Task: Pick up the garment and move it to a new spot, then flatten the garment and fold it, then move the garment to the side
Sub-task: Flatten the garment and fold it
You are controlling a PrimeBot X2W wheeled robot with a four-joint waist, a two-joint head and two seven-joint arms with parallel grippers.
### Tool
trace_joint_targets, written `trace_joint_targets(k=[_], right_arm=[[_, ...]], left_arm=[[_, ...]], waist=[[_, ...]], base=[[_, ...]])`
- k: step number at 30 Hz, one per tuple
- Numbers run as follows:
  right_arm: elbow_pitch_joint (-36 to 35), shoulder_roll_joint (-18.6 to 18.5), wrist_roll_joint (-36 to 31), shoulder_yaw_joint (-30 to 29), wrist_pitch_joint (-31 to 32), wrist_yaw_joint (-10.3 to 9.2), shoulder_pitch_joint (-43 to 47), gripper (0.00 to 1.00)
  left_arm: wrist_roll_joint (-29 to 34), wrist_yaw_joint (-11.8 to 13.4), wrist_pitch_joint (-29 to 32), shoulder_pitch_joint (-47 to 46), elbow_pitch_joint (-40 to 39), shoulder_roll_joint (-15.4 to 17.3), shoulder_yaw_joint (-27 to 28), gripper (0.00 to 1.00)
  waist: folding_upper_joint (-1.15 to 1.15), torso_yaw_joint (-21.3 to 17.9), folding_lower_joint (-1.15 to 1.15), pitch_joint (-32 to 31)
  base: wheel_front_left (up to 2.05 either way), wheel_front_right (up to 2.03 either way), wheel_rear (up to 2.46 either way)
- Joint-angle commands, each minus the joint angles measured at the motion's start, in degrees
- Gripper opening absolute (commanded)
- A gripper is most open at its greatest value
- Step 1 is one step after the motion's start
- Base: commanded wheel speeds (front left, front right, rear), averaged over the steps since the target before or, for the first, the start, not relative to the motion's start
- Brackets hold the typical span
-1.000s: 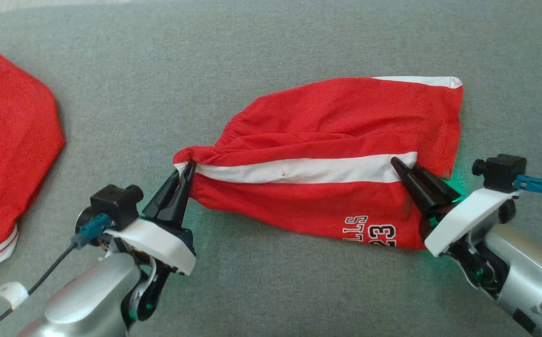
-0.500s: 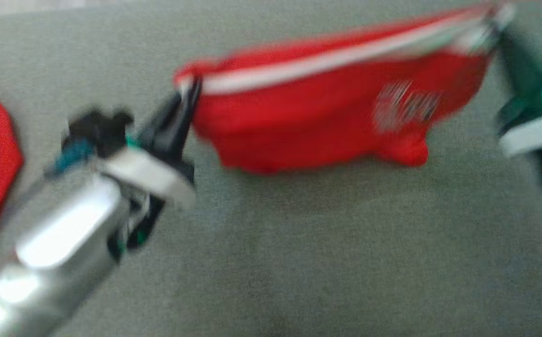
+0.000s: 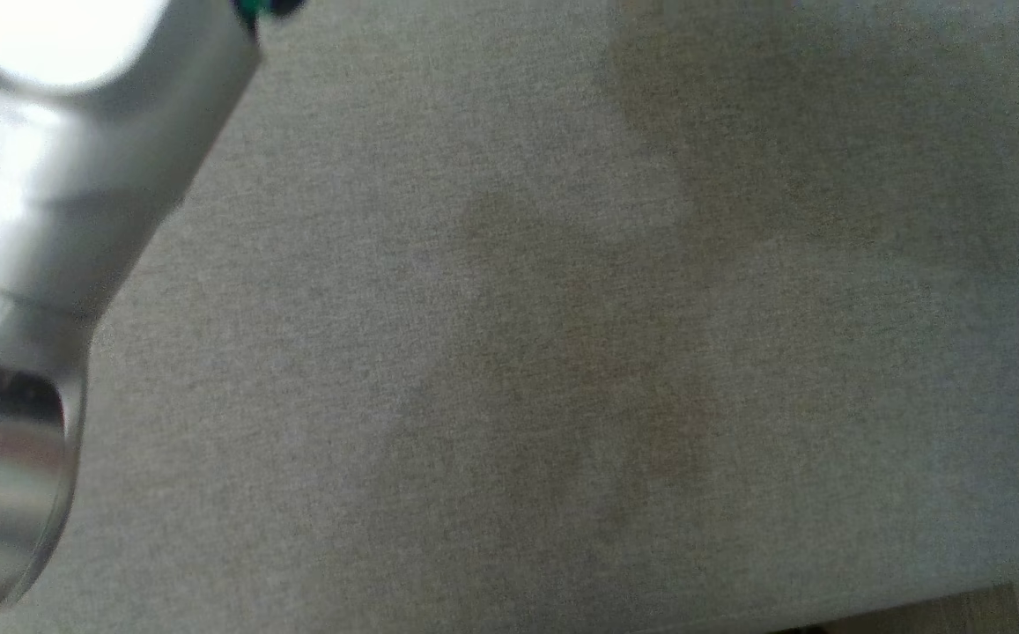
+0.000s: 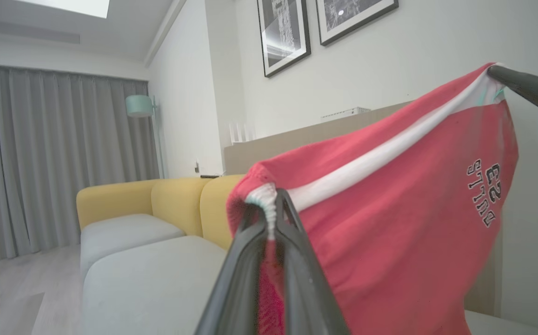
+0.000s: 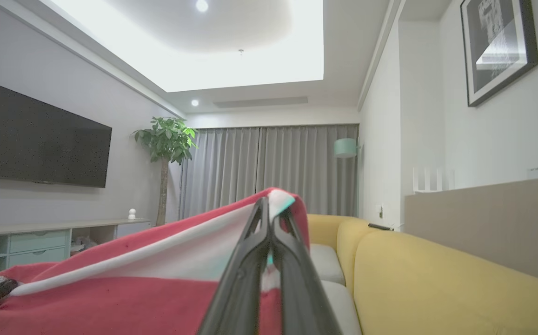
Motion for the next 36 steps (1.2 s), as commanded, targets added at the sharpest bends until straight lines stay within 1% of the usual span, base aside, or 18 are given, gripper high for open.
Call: trace_joint_targets(k=[1,4,6,8,11,13,15,20,24,27,31,33,36], right_arm=[[-1.1,-2.1,-0.6,-1.3,-0.3,0.39,-0.3,0.00],[-2.3,-2.7,-0.6,-1.8,-0.3,0.39,0.4,0.00],[-3.7,-3.1,0.2,-1.7,-0.3,0.39,3.4,0.00],[-5.1,-3.5,0.9,-1.0,-0.3,0.39,8.2,0.00],[-7.4,-3.8,1.9,0.7,-0.3,0.39,18.4,0.00],[-8.7,-4.0,2.8,1.2,-0.3,0.39,25.9,0.00],[-10.1,-4.0,4.2,1.0,-0.3,0.39,33.4,0.00],[-12.2,-4.2,7.1,-2.3,-0.3,0.39,51.7,0.00],[-14.7,-4.6,8.2,-3.8,-0.3,0.39,65.1,0.00],[-17.1,-5.2,9.5,-4.9,-0.3,0.39,73.7,0.00],[-21.8,-7.0,11.8,-7.6,-0.3,0.39,82.8,0.00],[-23.6,-8.0,12.1,-10.5,-0.3,0.39,85.7,0.00],[-25.1,-9.3,11.9,-14.0,-0.3,0.39,87.1,0.00]], left_arm=[[1.0,-0.4,-0.7,-3.5,0.1,0.8,2.7,0.00],[2.9,-1.5,-1.5,-3.2,2.0,-0.6,3.0,0.00],[4.4,-2.3,-1.5,-0.4,2.0,-0.8,2.6,0.00],[5.9,-2.6,-1.6,4.5,1.2,-0.6,2.1,0.00],[8.4,-2.3,-1.6,14.2,-0.5,0.2,0.5,0.00],[7.9,-1.6,-1.6,22.3,-2.6,-0.3,1.8,0.00],[8.0,-1.6,-1.6,30.9,-4.3,-0.6,2.1,0.00],[11.4,-1.1,-1.6,49.4,-7.2,-0.6,0.6,0.00],[13.1,0.9,-1.6,59.6,-9.6,-0.2,0.9,0.00],[12.9,2.3,-1.6,65.6,-12.1,0.6,1.6,0.00],[12.0,3.4,-1.4,71.8,-16.6,2.8,1.5,0.00],[11.5,3.7,-0.6,73.5,-19.6,4.0,1.3,0.00],[9.5,4.1,1.4,74.0,-24.8,4.3,2.2,0.00]], waist=[[0.00,-0.1,-0.02,1.1],[0.00,0.3,-0.02,1.3],[0.00,0.7,-0.02,1.3],[0.00,1.1,-0.02,1.1],[0.00,1.8,-0.02,0.3],[0.00,2.3,-0.02,-0.6],[0.00,2.5,-0.02,-1.6],[0.00,2.8,-0.02,-5.1],[0.00,2.4,-0.02,-8.4],[0.00,2.1,-0.02,-10.6],[0.00,1.9,-0.02,-12.6],[0.00,2.0,-0.02,-13.1],[0.00,2.6,-0.02,-13.0]], base=[[0.00,0.00,0.00],[0.00,0.00,0.00],[0.00,0.00,0.00],[0.00,0.00,0.00],[0.00,0.00,0.00],[0.00,0.00,0.00],[0.00,0.00,0.00],[0.00,0.00,0.00],[0.00,0.00,0.00],[0.00,0.00,0.00],[0.00,0.00,0.00],[0.00,0.00,0.00],[0.00,0.00,0.00]])
